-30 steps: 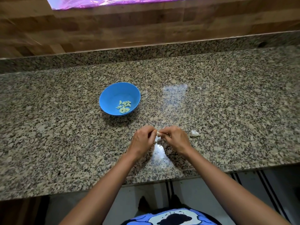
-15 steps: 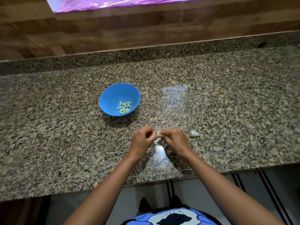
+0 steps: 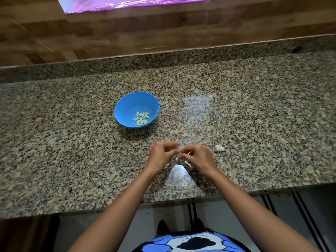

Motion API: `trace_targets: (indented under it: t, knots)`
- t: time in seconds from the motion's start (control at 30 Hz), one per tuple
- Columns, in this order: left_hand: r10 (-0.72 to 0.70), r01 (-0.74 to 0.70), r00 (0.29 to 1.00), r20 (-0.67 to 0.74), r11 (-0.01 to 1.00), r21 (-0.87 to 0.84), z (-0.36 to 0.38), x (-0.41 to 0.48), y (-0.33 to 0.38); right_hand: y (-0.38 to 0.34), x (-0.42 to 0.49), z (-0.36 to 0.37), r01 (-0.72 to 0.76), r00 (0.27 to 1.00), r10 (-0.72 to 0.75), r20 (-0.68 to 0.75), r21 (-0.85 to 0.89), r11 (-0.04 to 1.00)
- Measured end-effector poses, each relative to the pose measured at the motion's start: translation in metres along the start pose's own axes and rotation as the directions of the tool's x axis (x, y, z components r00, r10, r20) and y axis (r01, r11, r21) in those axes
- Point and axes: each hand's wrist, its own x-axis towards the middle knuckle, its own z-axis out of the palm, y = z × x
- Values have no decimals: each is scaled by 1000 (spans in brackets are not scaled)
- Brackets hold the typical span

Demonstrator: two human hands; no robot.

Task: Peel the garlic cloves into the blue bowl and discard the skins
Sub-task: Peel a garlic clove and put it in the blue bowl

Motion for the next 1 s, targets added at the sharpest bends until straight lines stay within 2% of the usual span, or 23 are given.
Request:
trace_targets:
  t: [0.1, 0.2, 0.3, 0.37, 0.43, 0.47, 0.53, 0.63, 0.67, 0.77, 0.87, 0.93, 1.0]
  knots:
    - [-59, 53, 998, -33, 989, -139, -4, 2, 2, -3, 1, 1, 10, 1000, -10, 4, 50, 999]
    - [-149, 103, 959, -239, 975, -195, -25, 7, -14, 4, 3, 0, -89, 993, 102, -55, 201, 976]
    - [-179, 180, 897, -405, 983, -36, -45, 4, -38, 12, -1, -5, -218, 956, 278, -93, 405, 888]
    - [2, 88, 903, -430, 978, 189, -41, -3, -49, 16, -6, -7, -264, 931, 359, -71, 549, 793]
    - [224, -114, 927, -300, 932, 345, -22, -12, -49, 15, -10, -8, -313, 897, 443, -9, 694, 648]
    - [263, -180, 947, -185, 910, 373, -9, -16, -48, 15, -12, -7, -332, 877, 481, 17, 745, 579]
    - [215, -192, 977, -8, 886, 423, 18, -16, -49, 14, -17, -6, -344, 844, 534, 41, 806, 482]
    - [108, -93, 994, 3, 839, 536, 42, -1, -51, 15, -23, -5, -340, 819, 572, 39, 836, 430]
    - [105, -99, 994, 22, 813, 574, 45, 4, -50, 16, -25, -5, -344, 810, 585, 45, 844, 412]
    - [209, -276, 961, 181, 726, 630, 45, 10, -49, 16, -28, -3, -353, 786, 615, 69, 865, 355]
    - [358, -489, 872, 334, 668, 561, 32, 2, -54, 12, -30, 0, -362, 778, 622, 87, 871, 331]
    - [429, -561, 828, 362, 596, 575, 19, -6, -62, 7, -29, 3, -367, 778, 621, 98, 872, 323]
    - [421, -569, 821, 385, 560, 602, 6, -20, -69, 2, -28, 5, -381, 771, 628, 111, 869, 315]
